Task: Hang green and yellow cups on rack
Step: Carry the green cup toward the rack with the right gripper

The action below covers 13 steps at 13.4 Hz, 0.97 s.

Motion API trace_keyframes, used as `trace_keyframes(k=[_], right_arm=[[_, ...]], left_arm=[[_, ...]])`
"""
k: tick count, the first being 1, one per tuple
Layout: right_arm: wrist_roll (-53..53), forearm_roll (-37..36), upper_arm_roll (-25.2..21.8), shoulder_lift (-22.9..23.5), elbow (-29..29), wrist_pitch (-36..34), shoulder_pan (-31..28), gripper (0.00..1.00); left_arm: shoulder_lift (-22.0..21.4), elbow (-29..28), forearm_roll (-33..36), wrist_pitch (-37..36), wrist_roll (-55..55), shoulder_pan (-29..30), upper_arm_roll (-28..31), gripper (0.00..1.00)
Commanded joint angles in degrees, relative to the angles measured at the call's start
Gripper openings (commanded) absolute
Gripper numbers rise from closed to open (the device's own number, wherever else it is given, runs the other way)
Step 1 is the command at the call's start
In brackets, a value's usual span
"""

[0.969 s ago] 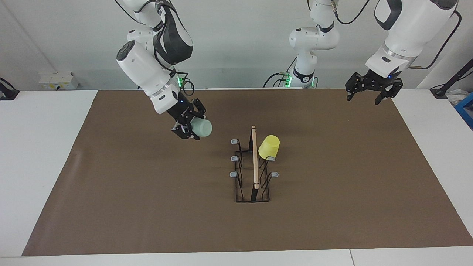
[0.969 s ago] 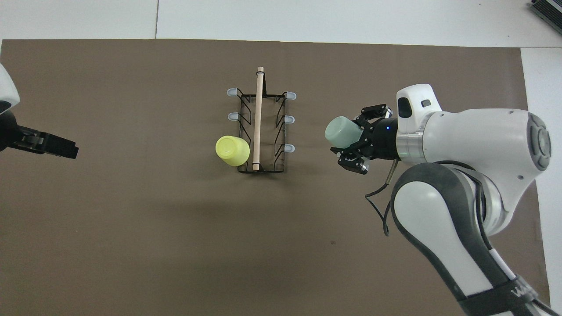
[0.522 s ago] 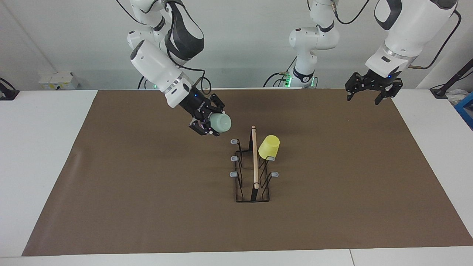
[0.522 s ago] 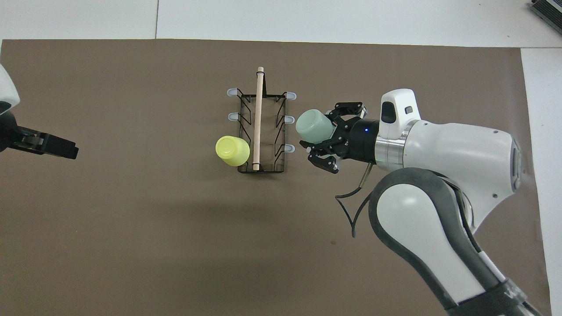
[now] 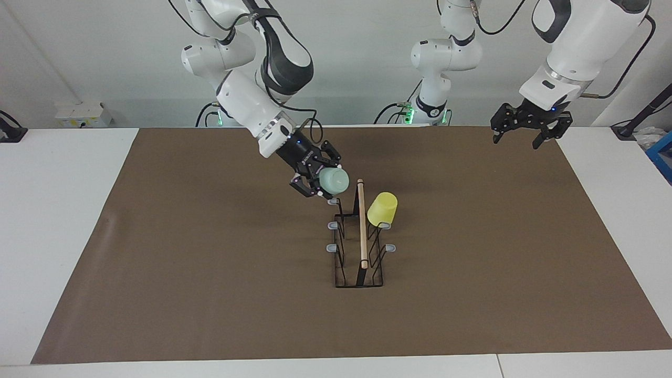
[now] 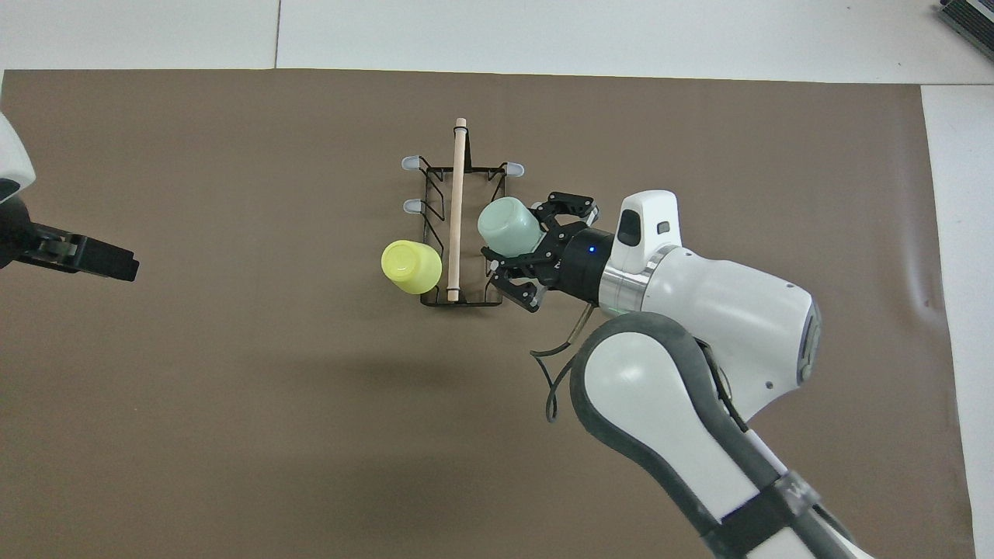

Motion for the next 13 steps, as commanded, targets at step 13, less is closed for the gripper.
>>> trace_keyframes(k=[13], right_arm=[[-32.76, 36.93, -0.07, 5.63, 2.05, 1.19, 1.6, 0.59]], left_arm=[[-0.59, -0.07, -0.53, -0.83, -0.52, 0.04, -0.01, 1.0]])
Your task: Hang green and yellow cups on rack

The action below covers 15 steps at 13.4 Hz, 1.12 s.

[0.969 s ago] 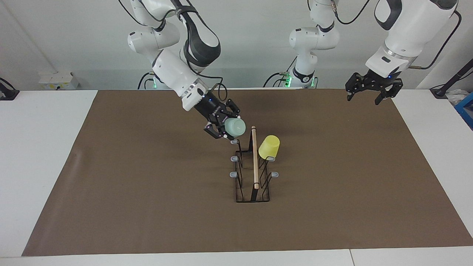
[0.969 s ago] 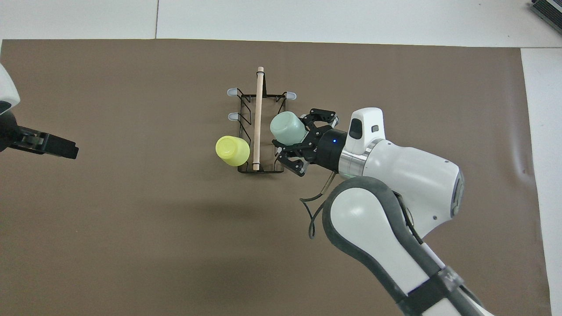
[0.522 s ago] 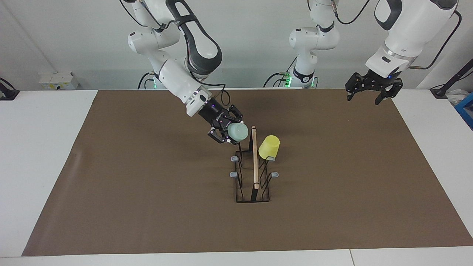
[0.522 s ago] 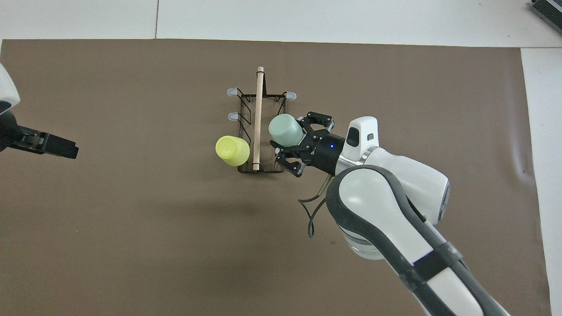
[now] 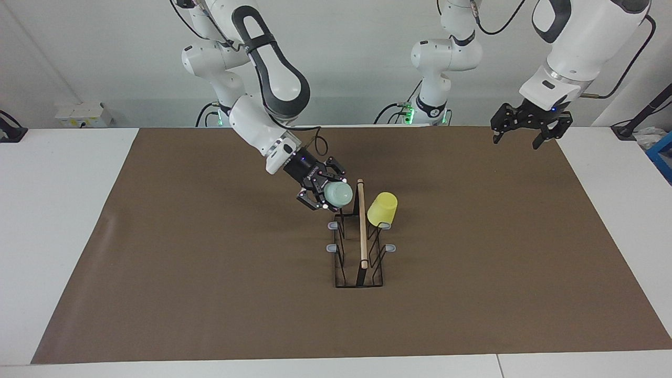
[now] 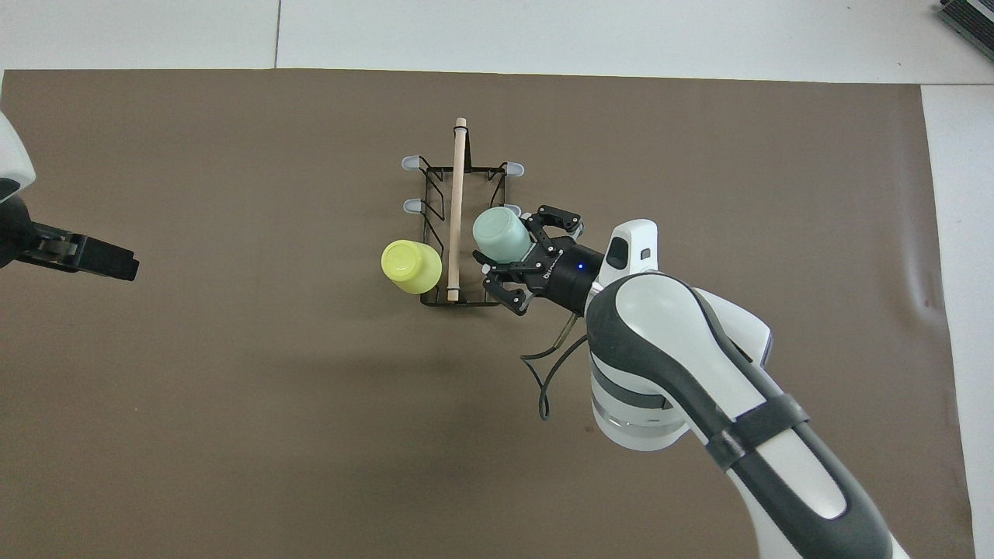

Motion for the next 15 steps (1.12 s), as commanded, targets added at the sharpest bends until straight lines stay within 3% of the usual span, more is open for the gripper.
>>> trace_keyframes(k=[1, 15], right_arm=[[-3.6, 4.63, 0.13, 0.72, 1.4, 0.41, 0.71, 0.59], [-12.83, 10.08, 0.04, 0.46, 0.97, -2.4, -2.88, 0.59]], left_arm=[[-0.59, -0.07, -0.53, -0.83, -0.52, 0.04, -0.01, 1.0], [-0.59, -0.07, -0.53, -0.83, -0.52, 0.04, -0.01, 1.0]])
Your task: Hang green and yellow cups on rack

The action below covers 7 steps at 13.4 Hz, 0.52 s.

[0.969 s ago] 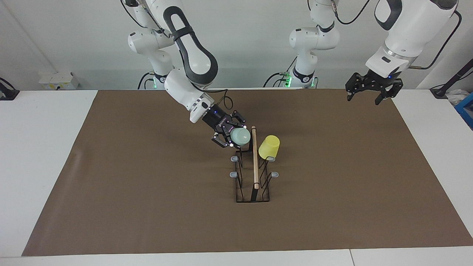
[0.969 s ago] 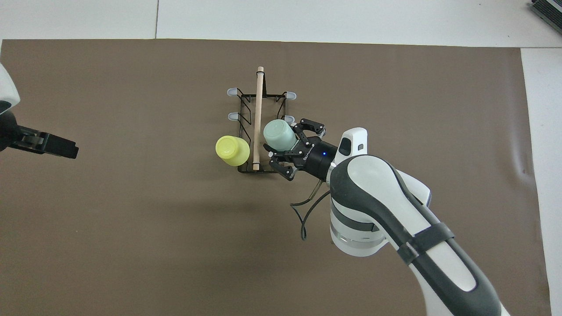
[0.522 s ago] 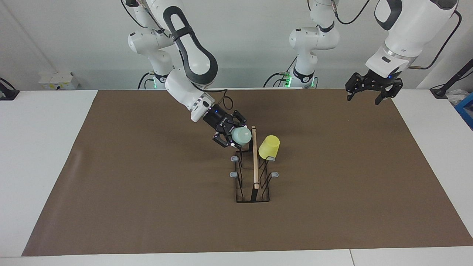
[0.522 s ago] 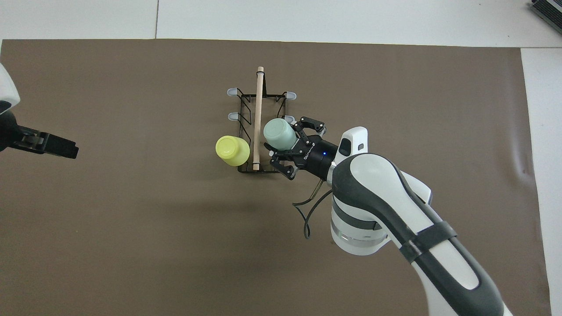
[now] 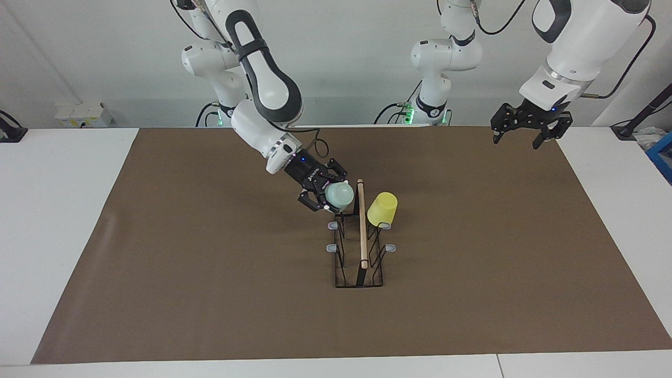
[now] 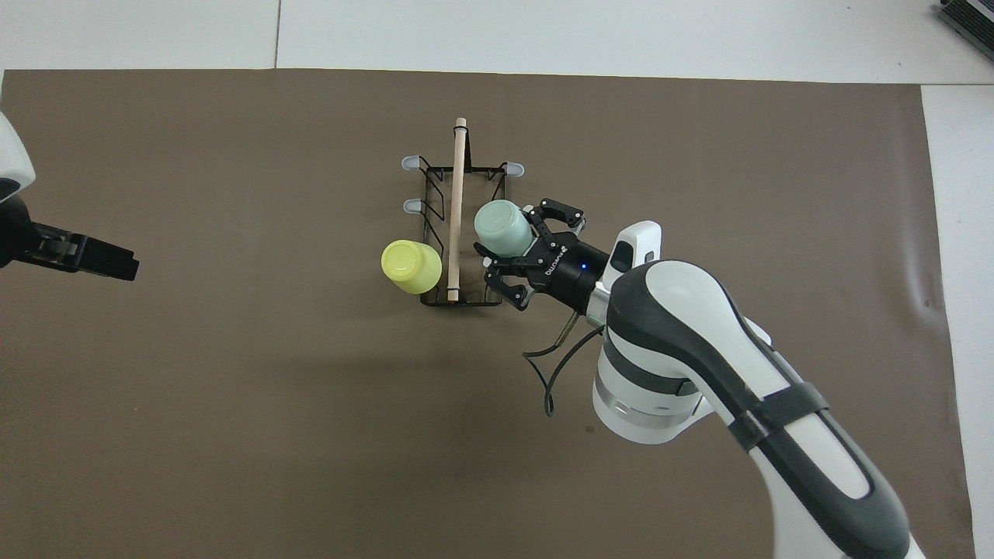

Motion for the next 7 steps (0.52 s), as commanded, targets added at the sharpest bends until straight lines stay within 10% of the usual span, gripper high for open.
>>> trace_keyframes(k=[1, 7], right_arm=[[-3.03, 1.85, 0.33, 0.13, -0.15, -1.83, -1.88, 0.59], [-3.83, 1.76, 0.33, 0.13, -0.41, -1.83, -2.67, 0.59]], left_arm=[[-0.59, -0.07, -0.53, -0.83, -0.52, 0.04, -0.01, 1.0], [-0.59, -0.07, -0.53, -0.83, -0.52, 0.04, -0.01, 1.0]])
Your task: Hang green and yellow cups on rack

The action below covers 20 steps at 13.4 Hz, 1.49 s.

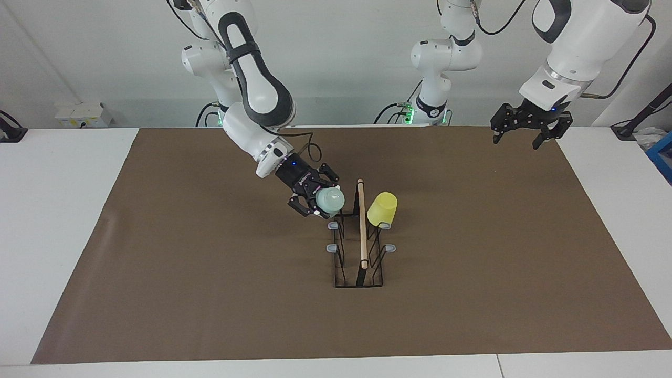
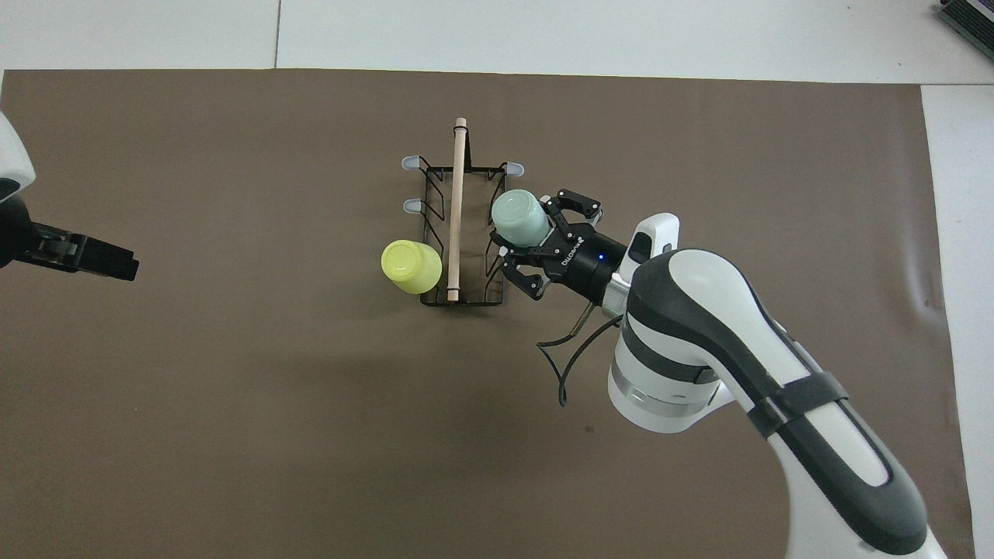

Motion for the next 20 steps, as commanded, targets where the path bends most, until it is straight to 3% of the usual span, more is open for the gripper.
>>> trace_keyframes(k=[1, 13, 20], right_arm=[[-3.89, 1.76, 0.36, -0.12, -0.97, -1.47, -1.65, 0.59], [-7.06, 4.84, 0.36, -1.09, -4.05, -6.3, -2.35, 0.59], [-8.38, -2.54, 0.36, -5.21, -6.51, -7.62, -7.28, 0.59]], left_arm=[[-0.51, -0.07, -0.53, -0.83, -0.52, 0.04, -0.01, 1.0], [-0.59, -0.07, -0.53, -0.83, -0.52, 0.04, -0.01, 1.0], [-0.59, -0.07, -0.53, -0.83, -0.52, 0.04, -0.01, 1.0]])
